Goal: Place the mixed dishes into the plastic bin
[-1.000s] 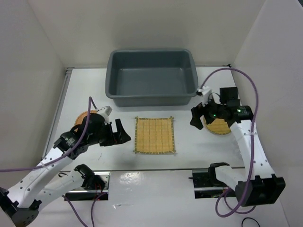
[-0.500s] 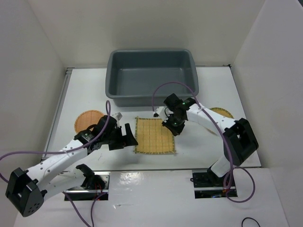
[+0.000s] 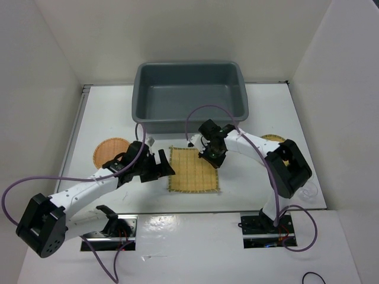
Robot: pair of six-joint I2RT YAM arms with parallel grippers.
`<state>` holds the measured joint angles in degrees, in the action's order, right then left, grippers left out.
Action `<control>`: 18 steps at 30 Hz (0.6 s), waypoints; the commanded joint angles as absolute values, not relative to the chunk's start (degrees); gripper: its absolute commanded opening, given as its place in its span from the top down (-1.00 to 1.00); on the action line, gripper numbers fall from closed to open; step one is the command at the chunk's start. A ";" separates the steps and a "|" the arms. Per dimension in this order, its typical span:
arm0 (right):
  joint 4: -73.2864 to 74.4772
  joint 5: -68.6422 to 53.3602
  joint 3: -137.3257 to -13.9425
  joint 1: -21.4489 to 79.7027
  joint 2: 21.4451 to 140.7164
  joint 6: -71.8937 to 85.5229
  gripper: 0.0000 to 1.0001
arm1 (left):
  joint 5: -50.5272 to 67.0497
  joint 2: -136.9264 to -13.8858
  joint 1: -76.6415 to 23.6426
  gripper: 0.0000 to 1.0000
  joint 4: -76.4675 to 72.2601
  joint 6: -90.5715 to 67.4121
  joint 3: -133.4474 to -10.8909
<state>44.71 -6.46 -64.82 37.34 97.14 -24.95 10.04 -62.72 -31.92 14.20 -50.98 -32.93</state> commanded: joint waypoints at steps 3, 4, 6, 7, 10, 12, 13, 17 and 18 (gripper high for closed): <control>40.34 -8.42 -64.16 37.88 100.19 -24.87 1.00 | 11.33 -68.62 -31.11 -1.00 7.40 -48.79 -32.26; 39.82 -8.44 -64.16 37.88 100.20 -24.87 1.00 | 11.95 -69.60 -31.11 -1.00 6.86 -48.26 -32.26; 39.21 -9.05 -63.46 37.88 100.99 -24.87 1.00 | 11.95 -72.40 -31.11 -1.00 5.11 -47.73 -32.86; 38.68 -9.05 -63.46 37.88 101.60 -24.87 1.00 | 12.56 -73.20 -31.11 -1.00 4.49 -47.72 -32.87; 37.62 -10.54 -61.88 37.88 102.74 -25.40 1.00 | 14.93 -76.02 -31.11 -1.00 0.28 -47.72 -32.87; 37.01 -11.77 -61.27 37.88 102.74 -25.40 1.00 | 16.08 -77.60 -31.11 -1.00 -3.68 -47.72 -32.34; 36.31 -12.47 -61.26 37.88 102.74 -25.40 1.00 | 16.08 -77.61 -31.11 -1.00 -5.08 -47.72 -31.56; 35.68 -13.70 -59.94 37.88 103.27 -25.93 1.00 | 18.27 -79.80 -31.11 -1.00 -14.21 -47.72 -28.48; 35.68 -13.71 -59.94 37.88 103.88 -25.93 1.00 | 19.06 -80.41 -31.11 -1.00 -15.63 -47.72 -27.87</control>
